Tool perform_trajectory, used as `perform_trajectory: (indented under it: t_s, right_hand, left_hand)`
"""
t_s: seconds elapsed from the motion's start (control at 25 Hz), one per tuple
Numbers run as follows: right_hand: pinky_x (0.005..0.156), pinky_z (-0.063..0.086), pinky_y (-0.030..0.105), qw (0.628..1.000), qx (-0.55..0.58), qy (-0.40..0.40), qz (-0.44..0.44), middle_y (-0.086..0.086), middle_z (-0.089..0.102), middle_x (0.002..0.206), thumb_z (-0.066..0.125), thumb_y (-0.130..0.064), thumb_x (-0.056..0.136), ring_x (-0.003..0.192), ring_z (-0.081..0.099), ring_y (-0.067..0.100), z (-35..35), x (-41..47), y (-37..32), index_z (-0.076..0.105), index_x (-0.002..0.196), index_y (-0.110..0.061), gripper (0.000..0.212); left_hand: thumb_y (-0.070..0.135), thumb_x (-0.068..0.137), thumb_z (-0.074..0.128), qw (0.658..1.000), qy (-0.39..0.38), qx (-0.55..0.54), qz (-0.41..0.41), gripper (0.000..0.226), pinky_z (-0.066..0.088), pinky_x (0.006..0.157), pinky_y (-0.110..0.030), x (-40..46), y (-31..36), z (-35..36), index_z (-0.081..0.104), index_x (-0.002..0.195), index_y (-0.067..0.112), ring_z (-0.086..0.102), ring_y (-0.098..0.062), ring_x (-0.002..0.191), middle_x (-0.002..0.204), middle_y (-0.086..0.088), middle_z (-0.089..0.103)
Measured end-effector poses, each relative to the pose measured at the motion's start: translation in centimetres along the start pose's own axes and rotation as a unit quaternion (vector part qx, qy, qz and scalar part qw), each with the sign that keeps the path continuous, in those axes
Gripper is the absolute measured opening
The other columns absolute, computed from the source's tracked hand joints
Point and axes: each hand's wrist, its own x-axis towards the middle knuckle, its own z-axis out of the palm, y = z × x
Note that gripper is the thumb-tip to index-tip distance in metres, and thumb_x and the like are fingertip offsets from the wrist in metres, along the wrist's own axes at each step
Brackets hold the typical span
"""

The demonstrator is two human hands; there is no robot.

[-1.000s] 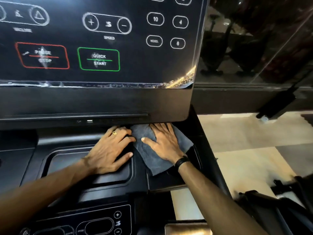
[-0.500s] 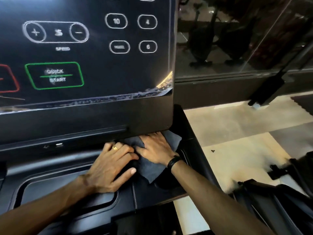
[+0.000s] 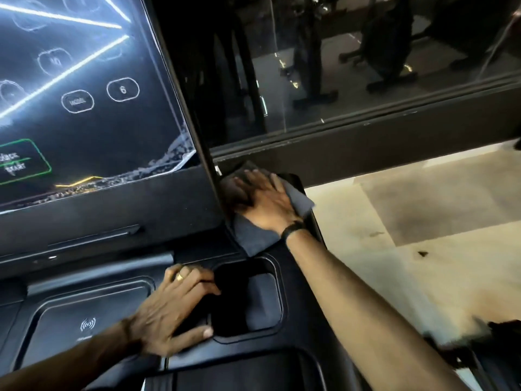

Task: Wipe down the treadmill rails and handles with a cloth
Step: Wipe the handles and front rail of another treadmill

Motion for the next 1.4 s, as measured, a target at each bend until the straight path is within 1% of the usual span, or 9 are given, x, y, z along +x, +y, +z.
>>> perform_trajectory:
  t_s: [0.16,0.28,0.44,0.64,0.84,1.0,1.12,1.28,1.4]
  right_hand:
    - [0.123,0.006,0.05,0.99,0.072,0.05,0.108,-0.002,0.01,0.168,0.021,-0.07,0.085,0.154,0.003,0.018,1.3,-10.5,0.9,0.023,0.158,-0.032,0.082]
    - [0.121,0.012,0.055,0.994,0.047,0.089,0.052,0.003,0.022,0.165,0.032,-0.065,0.085,0.153,0.015,0.023,2.3,-14.2,-1.1,0.038,0.153,-0.027,0.078]
    - [0.122,0.004,0.051,0.997,0.058,0.051,-0.011,0.001,0.026,0.164,0.031,-0.072,0.081,0.153,0.013,0.02,1.5,-8.0,-0.9,0.04,0.151,-0.03,0.082]
    - [0.122,0.009,0.049,0.985,0.15,0.032,0.081,-0.004,0.014,0.166,0.057,-0.061,0.089,0.153,0.006,0.018,0.2,-1.2,4.6,0.029,0.155,-0.035,0.076]
    - [0.12,0.027,0.038,0.85,0.465,0.083,0.232,0.0,0.038,0.158,0.07,-0.048,0.085,0.145,0.033,0.018,1.9,-5.5,6.8,0.039,0.152,-0.026,0.077]
    - [0.106,0.047,0.04,0.778,0.526,0.108,0.325,0.003,0.068,0.125,0.074,-0.041,0.085,0.12,0.062,0.023,2.9,-14.9,5.0,0.061,0.134,-0.018,0.056]
    - [0.104,0.048,0.038,0.785,0.493,0.1,0.362,-0.002,0.068,0.126,0.069,-0.036,0.093,0.119,0.062,0.02,3.0,-22.1,2.1,0.061,0.131,-0.023,0.041]
    - [0.109,0.039,0.036,0.854,0.302,0.085,0.415,-0.001,0.05,0.147,0.051,-0.064,0.092,0.132,0.05,0.024,1.8,-26.5,-3.6,0.036,0.151,-0.025,0.072]
    - [0.101,0.041,0.04,0.857,0.238,0.083,0.449,0.007,0.054,0.142,0.047,-0.066,0.092,0.126,0.053,0.032,0.9,-25.0,-4.5,0.041,0.147,-0.021,0.072]
  left_hand:
    - [0.066,0.091,0.039,1.0,-0.019,0.001,-0.009,0.054,0.025,0.099,-0.034,0.2,0.5,0.0,0.049,0.126,0.026,0.044,-0.009,0.111,0.122,0.008,0.047]
    - [0.068,0.091,0.036,0.999,-0.034,-0.012,0.003,0.056,0.023,0.102,-0.033,0.4,0.4,-0.1,0.048,0.127,0.027,0.042,-0.008,0.112,0.121,0.008,0.047]
    - [0.066,0.094,0.033,0.998,-0.045,0.002,0.038,0.054,0.026,0.1,-0.036,0.7,0.4,-0.1,0.048,0.126,0.025,0.046,-0.013,0.111,0.119,0.007,0.049]
    - [0.064,0.094,0.033,0.994,-0.079,0.028,0.069,0.055,0.03,0.098,-0.041,0.9,0.7,-0.3,0.048,0.128,0.024,0.051,-0.019,0.111,0.123,0.003,0.049]
    - [0.064,0.094,0.035,0.997,-0.055,0.014,0.061,0.056,0.027,0.103,-0.04,0.7,0.6,-0.6,0.047,0.131,0.024,0.049,-0.016,0.115,0.125,0.004,0.048]
    - [0.068,0.092,0.036,0.999,0.002,0.005,0.039,0.064,0.028,0.106,-0.042,0.3,0.6,-0.2,0.048,0.133,0.021,0.048,-0.018,0.121,0.13,0.002,0.049]
    - [0.078,0.085,0.036,0.998,0.055,0.021,-0.014,0.078,0.03,0.107,-0.05,0.3,0.2,0.0,0.048,0.135,0.019,0.045,-0.023,0.128,0.137,0.0,0.047]
    - [0.081,0.083,0.036,0.996,0.079,0.014,-0.029,0.083,0.025,0.112,-0.052,0.3,0.1,0.2,0.048,0.136,0.018,0.04,-0.023,0.135,0.142,-0.002,0.046]
    - [0.078,0.085,0.035,0.995,0.097,-0.003,-0.032,0.08,0.021,0.114,-0.049,0.4,0.2,0.4,0.049,0.135,0.018,0.04,-0.021,0.135,0.143,-0.002,0.046]
